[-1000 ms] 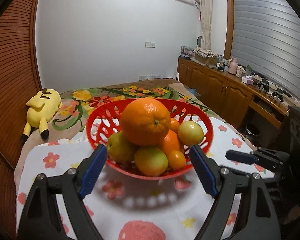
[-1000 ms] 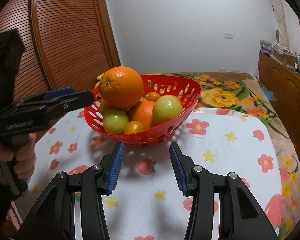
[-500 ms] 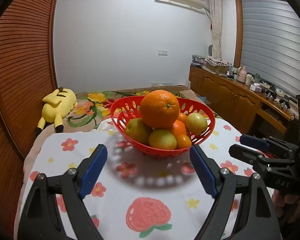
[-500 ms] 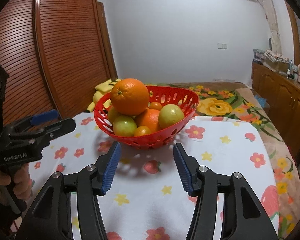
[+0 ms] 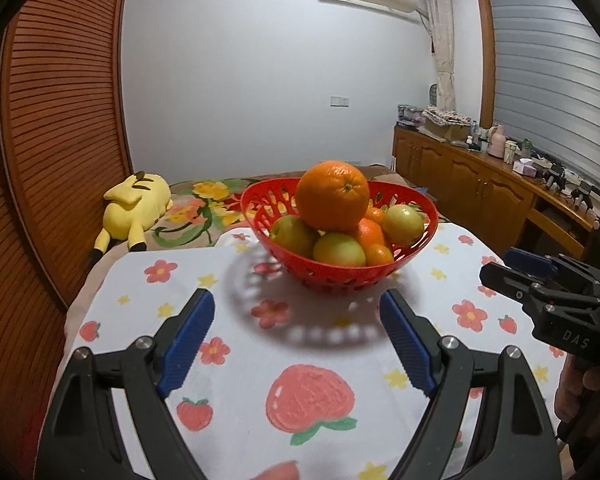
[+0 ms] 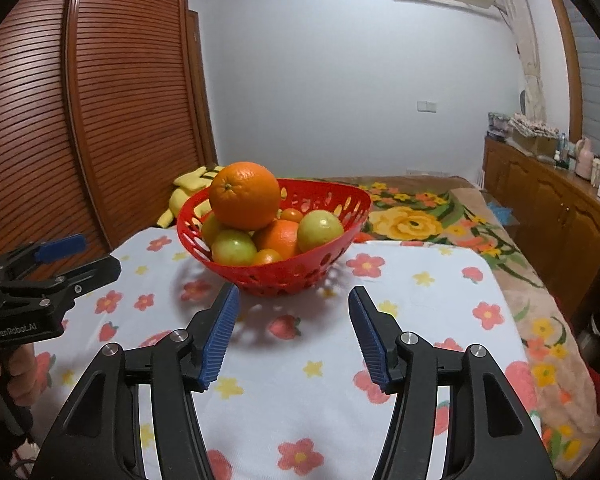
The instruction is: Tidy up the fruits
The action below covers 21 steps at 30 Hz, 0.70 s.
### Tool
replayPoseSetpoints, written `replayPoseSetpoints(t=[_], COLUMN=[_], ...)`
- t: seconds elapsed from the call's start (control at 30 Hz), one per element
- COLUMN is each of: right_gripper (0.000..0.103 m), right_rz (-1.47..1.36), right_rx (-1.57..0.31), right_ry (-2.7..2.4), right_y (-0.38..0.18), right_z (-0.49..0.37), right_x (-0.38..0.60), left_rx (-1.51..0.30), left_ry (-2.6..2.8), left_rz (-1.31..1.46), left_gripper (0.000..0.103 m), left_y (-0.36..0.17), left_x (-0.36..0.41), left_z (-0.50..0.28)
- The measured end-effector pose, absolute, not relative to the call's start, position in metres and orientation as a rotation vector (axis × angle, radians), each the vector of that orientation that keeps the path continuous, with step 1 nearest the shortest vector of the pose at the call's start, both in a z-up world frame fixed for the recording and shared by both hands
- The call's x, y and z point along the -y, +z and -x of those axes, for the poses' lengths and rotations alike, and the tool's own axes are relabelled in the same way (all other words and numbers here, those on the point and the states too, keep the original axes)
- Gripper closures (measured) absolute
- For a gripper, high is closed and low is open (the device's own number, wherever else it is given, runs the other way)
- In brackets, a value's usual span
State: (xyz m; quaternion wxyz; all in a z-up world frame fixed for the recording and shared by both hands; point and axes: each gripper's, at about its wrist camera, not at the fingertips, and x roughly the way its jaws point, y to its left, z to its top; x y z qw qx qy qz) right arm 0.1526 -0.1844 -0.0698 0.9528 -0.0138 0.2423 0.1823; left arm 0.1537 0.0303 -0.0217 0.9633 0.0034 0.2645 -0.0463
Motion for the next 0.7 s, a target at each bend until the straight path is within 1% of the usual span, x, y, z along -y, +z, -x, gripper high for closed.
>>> replayPoseSetpoints(t=[0.7], right_gripper=[0.045], right_rz=[0.021], right_rx=[-0.503], right_ry=[0.368], right_y=[-0.0771], right_z=[-0.1506], right_x=[0.1842], left_rx=[-0.527], left_ry=[-0.112], left_rz=[0.013], left_gripper=[0.018], left_y=[-0.0245], left_x=[-0.0329], left_z=[-0.1442])
